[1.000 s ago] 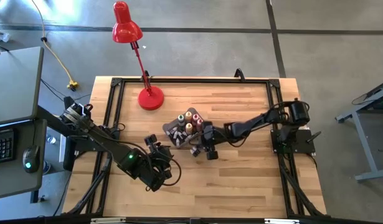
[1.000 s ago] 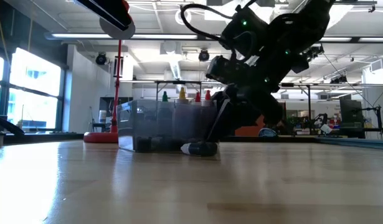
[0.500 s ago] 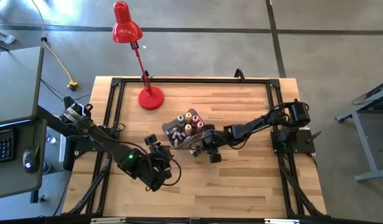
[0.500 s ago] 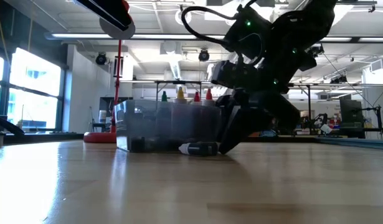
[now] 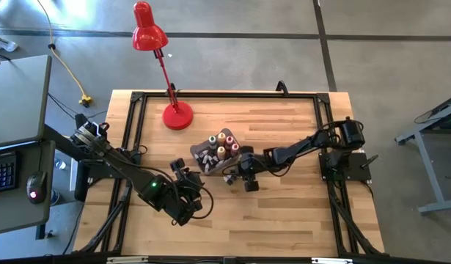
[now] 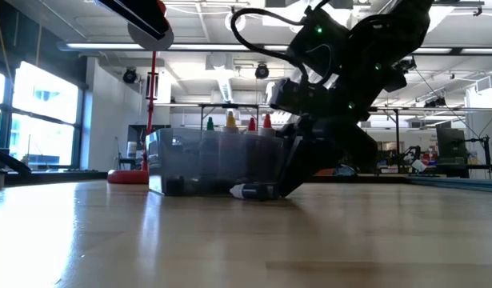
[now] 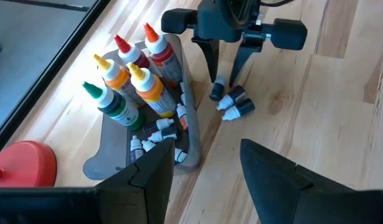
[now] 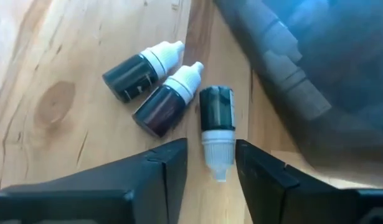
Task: Pick & Place food coloring
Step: Put the small green food coloring bottle into the bin
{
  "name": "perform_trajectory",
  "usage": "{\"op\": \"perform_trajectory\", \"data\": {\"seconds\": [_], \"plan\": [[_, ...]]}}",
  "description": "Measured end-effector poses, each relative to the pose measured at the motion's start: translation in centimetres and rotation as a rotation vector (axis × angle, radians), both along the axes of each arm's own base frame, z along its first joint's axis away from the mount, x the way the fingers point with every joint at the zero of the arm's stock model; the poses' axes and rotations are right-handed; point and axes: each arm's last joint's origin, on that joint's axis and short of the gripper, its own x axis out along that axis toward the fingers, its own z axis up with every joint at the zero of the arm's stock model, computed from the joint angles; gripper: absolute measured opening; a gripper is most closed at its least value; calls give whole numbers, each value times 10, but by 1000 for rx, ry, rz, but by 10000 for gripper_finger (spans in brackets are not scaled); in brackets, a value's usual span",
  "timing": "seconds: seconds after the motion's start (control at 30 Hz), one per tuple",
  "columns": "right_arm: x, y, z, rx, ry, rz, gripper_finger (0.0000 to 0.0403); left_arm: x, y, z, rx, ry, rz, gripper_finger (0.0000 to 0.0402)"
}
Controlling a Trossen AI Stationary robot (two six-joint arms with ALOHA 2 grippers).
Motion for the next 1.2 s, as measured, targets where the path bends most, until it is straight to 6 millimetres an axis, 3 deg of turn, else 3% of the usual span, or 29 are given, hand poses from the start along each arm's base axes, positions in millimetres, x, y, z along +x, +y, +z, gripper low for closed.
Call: {"op": "perform_trajectory", "data": {"seconds": [0.27, 0.47, 0.63, 0.73, 1.03, 1.2], "plan": [[-1, 0, 6, -7, -11, 5, 43, 0, 0, 0, -3, 2, -1, 179], [-7, -2, 36, -23, -81, -18, 43, 0, -1, -1, -20, 14, -9, 179], [-6, -6, 75, -60, -294, -65, 60, 0, 0, 0, -11, 16, -11, 179], [-2, -13, 86, -90, -382, -58, 53, 0, 0, 0, 2, 11, -8, 179], [37, -16, 80, -128, -264, -39, 62, 0, 0, 0, 2, 0, -3, 179], [55, -18, 87, -175, -180, -75, 66, 0, 0, 0, -10, 6, -5, 179]]}}
